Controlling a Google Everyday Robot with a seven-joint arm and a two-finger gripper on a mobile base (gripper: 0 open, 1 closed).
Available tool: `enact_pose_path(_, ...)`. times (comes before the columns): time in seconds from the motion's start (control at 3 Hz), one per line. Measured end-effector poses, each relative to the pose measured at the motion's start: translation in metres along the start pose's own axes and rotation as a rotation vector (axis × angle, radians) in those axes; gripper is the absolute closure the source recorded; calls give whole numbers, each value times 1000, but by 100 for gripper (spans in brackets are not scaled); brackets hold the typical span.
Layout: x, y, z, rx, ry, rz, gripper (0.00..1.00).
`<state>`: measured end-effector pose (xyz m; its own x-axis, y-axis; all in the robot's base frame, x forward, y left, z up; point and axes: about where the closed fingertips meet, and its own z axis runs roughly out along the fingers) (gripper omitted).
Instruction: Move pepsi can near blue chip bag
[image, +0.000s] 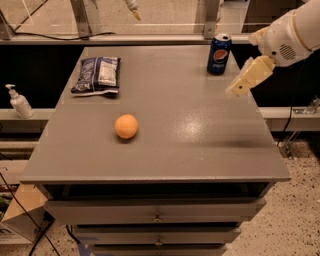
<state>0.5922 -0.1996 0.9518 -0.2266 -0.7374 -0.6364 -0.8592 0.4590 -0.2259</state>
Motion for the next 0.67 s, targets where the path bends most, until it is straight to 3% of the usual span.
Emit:
enact_pose_path(0.33, 7, -31, 14, 63, -32, 51, 0)
enact_pose_path(0.67, 14, -57, 24, 104, 6, 91, 0)
